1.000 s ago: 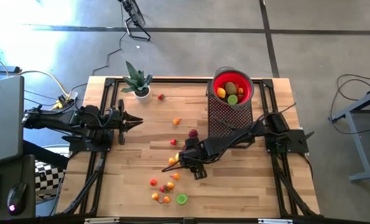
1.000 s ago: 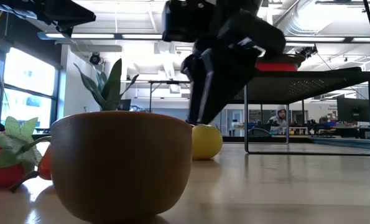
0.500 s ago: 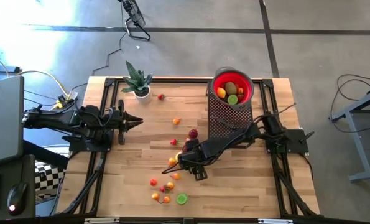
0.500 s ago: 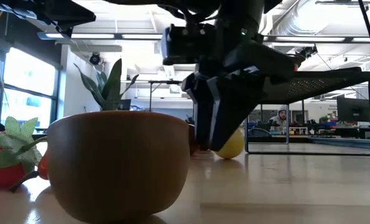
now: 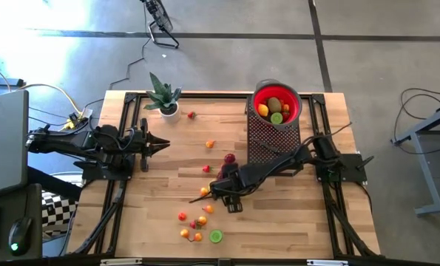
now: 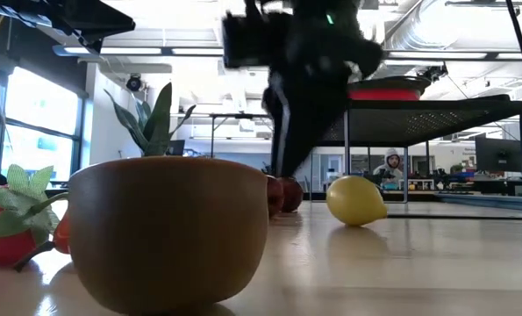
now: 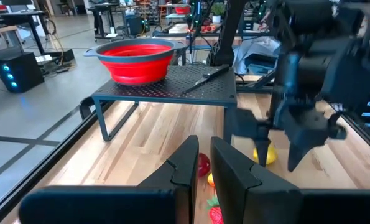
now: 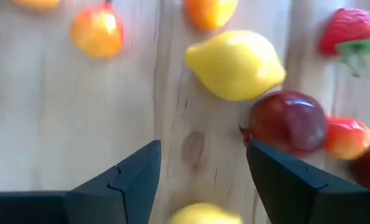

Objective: Pick & Place Fruit
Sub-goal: Put the lemon into the strainer bowl on the shelf

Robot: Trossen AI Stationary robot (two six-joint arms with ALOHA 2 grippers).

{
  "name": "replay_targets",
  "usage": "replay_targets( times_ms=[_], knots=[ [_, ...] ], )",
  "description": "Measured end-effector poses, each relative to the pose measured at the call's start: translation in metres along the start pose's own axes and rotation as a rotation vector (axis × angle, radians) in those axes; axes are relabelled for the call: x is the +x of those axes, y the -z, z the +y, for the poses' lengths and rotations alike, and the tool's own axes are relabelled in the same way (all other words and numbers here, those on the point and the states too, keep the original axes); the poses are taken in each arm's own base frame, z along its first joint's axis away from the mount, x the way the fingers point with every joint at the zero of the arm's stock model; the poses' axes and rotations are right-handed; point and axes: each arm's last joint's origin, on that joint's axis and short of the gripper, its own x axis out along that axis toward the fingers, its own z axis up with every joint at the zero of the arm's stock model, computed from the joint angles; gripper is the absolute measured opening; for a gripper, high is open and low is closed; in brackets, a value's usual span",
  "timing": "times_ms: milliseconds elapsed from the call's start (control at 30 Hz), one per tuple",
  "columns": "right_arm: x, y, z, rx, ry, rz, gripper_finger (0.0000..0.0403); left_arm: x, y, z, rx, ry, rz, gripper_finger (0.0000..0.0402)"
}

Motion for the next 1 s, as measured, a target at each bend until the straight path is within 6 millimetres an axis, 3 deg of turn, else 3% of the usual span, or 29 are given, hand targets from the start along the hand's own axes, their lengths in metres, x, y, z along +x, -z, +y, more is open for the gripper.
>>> replay_targets(
  times_ms=[233, 600, 767, 1000],
  knots=[
    [-0.041, -0.012, -0.002, 0.327, 0.008, 0.051, 0.0231, 0.000, 0.000, 0.000, 0.000, 0.000, 0.000, 0.0037],
    [-0.044, 0.000, -0.003, 0.568, 0.057, 0.183, 0.0231, 0.000, 0.003, 0.000, 0.006, 0.000, 0.025, 0.0037],
    [-0.047, 0.011, 0.006, 0.533, 0.088, 0.266, 0.0231, 0.000, 0.003, 0.000, 0.004, 0.000, 0.033, 0.0037],
    [-0.053, 0.024, 0.022, 0.422, 0.284, 0.252, 0.0231, 0.000, 0.003, 0.000, 0.003, 0.000, 0.033, 0.0037]
  ],
)
